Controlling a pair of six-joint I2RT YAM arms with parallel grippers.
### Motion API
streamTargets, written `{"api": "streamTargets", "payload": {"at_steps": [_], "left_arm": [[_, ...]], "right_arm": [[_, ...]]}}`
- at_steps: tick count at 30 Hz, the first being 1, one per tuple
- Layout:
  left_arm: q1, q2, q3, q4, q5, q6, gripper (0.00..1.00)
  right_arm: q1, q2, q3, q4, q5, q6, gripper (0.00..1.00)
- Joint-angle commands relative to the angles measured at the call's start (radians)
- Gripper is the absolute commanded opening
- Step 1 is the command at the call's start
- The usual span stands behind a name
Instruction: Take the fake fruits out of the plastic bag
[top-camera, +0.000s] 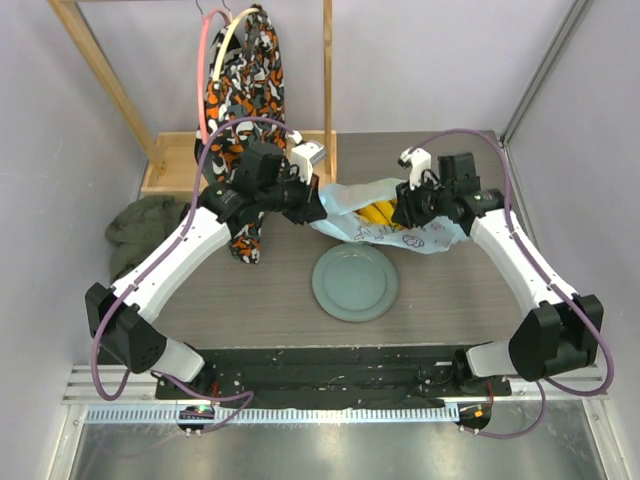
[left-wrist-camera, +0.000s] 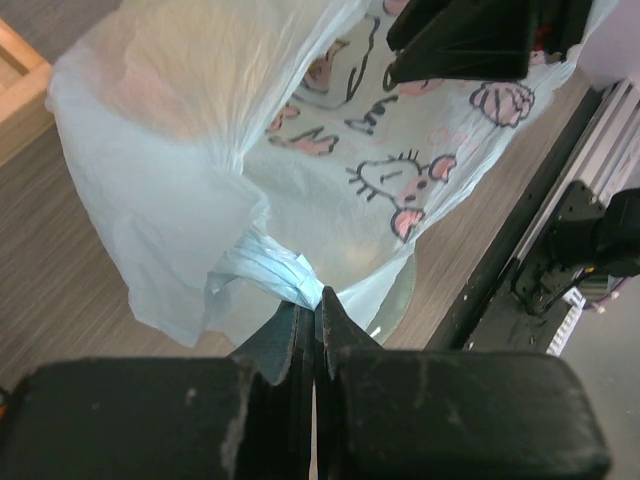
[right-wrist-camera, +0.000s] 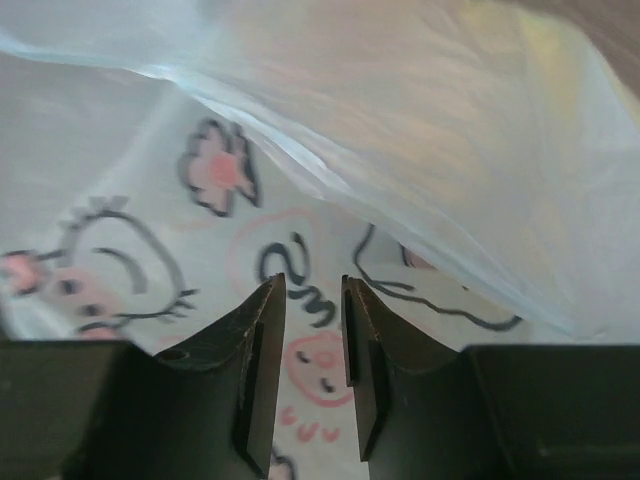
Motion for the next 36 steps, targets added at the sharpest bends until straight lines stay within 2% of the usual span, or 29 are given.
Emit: {"api": "streamTargets", "payload": {"at_steps": [1, 6, 8, 11, 15, 19, 22, 23, 29, 36], "left_arm": [[0.0, -0.072, -0.054, -0.027, -0.016, 0.065, 0.0], [0.002, -0.125, -0.148, -0.067, -0.067, 0.12, 0.0], [0.002, -0.119, -0.139, -0.07, -0.078, 0.141, 0.0], [0.002, -0.066, -0.093, -0.073, -0.082, 0.161, 0.0], [0.002, 0.009, 0.009, -0.082, -0.07, 0.165, 0.0], [0.002, 0.042, 0.016, -0.065, -0.062, 0.152, 0.0], [0.002, 0.042, 0.018, -0.047, -0.059, 0.146, 0.0], [0.002, 0.04, 0.021, -0.047, -0.059, 0.146, 0.01], [0.002, 0.046, 0.044, -0.039, -0.062, 0.14, 0.14], [0.002, 0.059, 0.062, -0.019, -0.052, 0.14, 0.18]], "right_arm": [[0.002, 0.001, -0.118, 0.04, 0.223, -0.031, 0.35], [0.004, -0.163, -0.299, -0.009, 0.26, 0.007, 0.35], [0.004, -0.185, -0.327, 0.002, 0.265, 0.012, 0.37], [0.005, -0.162, -0.271, 0.06, 0.257, 0.012, 0.4], [0.004, -0.038, -0.135, 0.102, 0.214, -0.011, 0.4], [0.004, 0.115, -0.031, 0.102, 0.185, -0.047, 0.42], [0.007, 0.198, 0.026, 0.123, 0.187, -0.039, 0.48], [0.005, 0.217, 0.05, 0.132, 0.196, -0.034, 0.53], [0.007, 0.35, 0.136, 0.163, 0.234, 0.004, 0.62], [0.01, 0.465, 0.23, 0.163, 0.279, 0.012, 0.67]]}}
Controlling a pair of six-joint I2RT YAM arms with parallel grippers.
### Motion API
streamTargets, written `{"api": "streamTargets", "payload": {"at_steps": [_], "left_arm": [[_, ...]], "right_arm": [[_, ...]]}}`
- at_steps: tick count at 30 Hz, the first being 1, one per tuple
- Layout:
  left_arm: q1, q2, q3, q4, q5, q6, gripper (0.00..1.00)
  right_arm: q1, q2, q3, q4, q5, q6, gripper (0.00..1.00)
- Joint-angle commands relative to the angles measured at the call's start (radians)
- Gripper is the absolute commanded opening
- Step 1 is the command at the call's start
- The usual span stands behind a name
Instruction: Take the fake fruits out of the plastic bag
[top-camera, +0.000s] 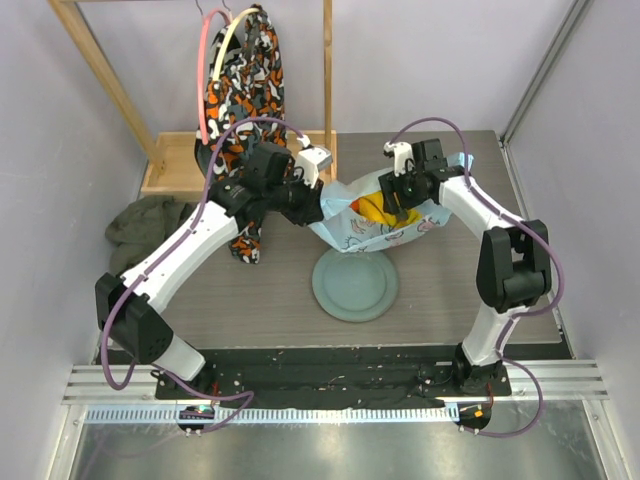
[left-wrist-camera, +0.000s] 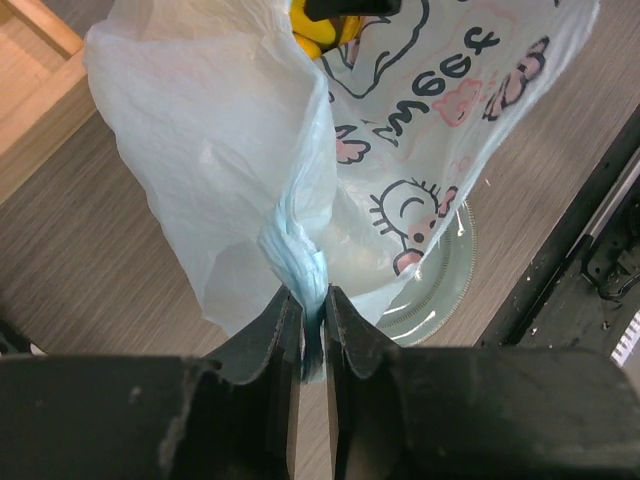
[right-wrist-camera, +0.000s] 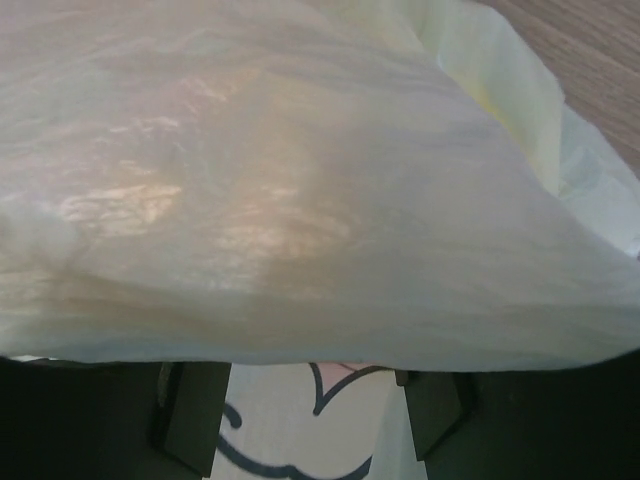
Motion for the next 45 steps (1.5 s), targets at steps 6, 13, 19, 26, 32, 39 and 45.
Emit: {"api": "streamTargets", "payload": {"at_steps": [6, 13, 19, 26, 32, 39, 45], "left_arm": [[0.002, -0.002, 0.048, 0.041, 0.037, 0.032, 0.05], [-0.011, -0.024, -0.018, 0.029, 0.077, 0.033, 0.0], [-0.046, -0.006, -0.038, 0.014, 0.08, 0.059, 0.0], [-0.121, 0.008, -0.054, 0.04, -0.052, 0.109, 0.0], [-0.146, 0.024, -0.029, 0.054, -0.075, 0.109, 0.0], [-0.15, 0.044, -0.005, 0.054, -0.069, 0.107, 0.0], [-0.158, 0.056, 0.002, 0.055, -0.067, 0.116, 0.0]], "right_arm": [[-0.012, 0.012, 0.069, 0.027, 0.232, -0.03, 0.64], [-0.055, -0.277, -0.292, 0.021, 0.293, -0.094, 0.62], [-0.059, -0.327, -0.329, 0.078, 0.26, -0.092, 0.62], [-0.059, -0.222, -0.197, 0.096, 0.186, -0.09, 0.58], [-0.059, -0.107, -0.12, 0.098, 0.195, -0.064, 0.63], [-0.058, 0.009, -0.06, 0.107, 0.209, -0.021, 0.65], [-0.059, 0.11, -0.013, 0.136, 0.267, -0.05, 0.49]]}}
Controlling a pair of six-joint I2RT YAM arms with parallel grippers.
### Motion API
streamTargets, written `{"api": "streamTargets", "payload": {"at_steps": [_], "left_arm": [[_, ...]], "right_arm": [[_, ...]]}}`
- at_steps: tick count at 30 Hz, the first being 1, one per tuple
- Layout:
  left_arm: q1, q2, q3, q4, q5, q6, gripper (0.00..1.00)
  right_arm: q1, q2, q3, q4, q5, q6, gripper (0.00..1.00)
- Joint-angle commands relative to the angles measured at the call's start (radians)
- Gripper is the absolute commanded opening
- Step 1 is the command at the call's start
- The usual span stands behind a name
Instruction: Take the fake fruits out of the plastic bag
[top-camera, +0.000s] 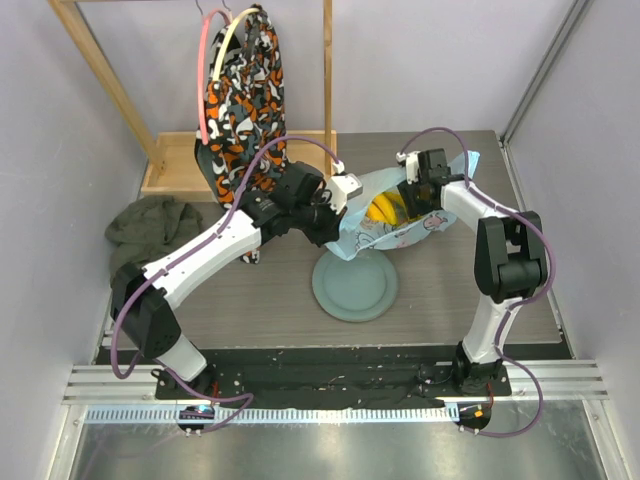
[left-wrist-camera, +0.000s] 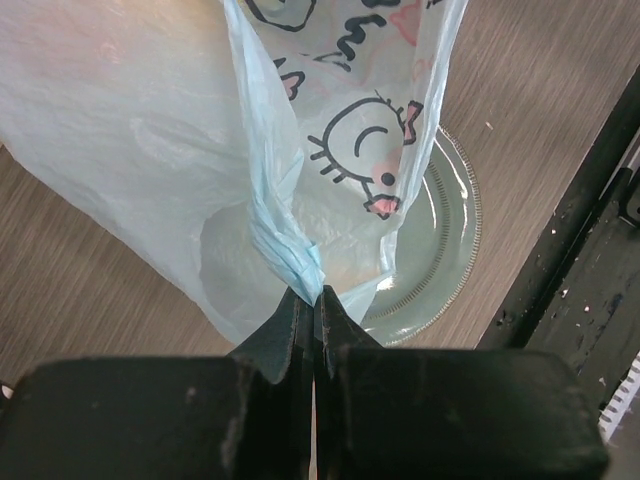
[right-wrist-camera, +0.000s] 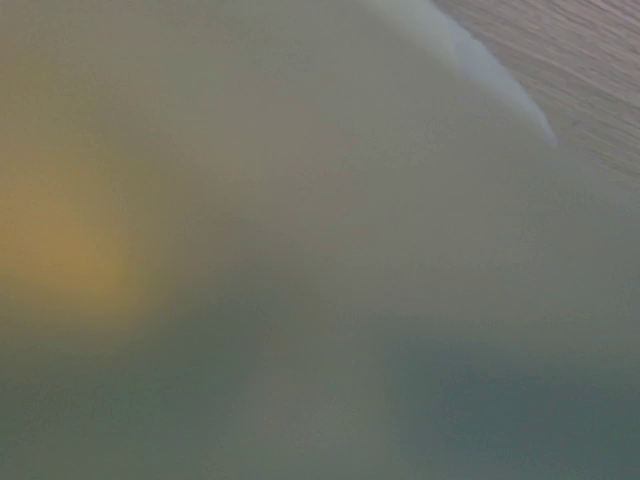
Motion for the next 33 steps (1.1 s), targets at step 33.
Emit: {"api": "streamTargets", "payload": {"at_steps": [33], "left_arm": [[0.003, 0.23, 0.378, 0.406, -0.248, 0.294, 0.0]], "right_arm": [[-0.405, -0.218, 0.142, 0.003, -0.41, 0.302, 0.06]]}}
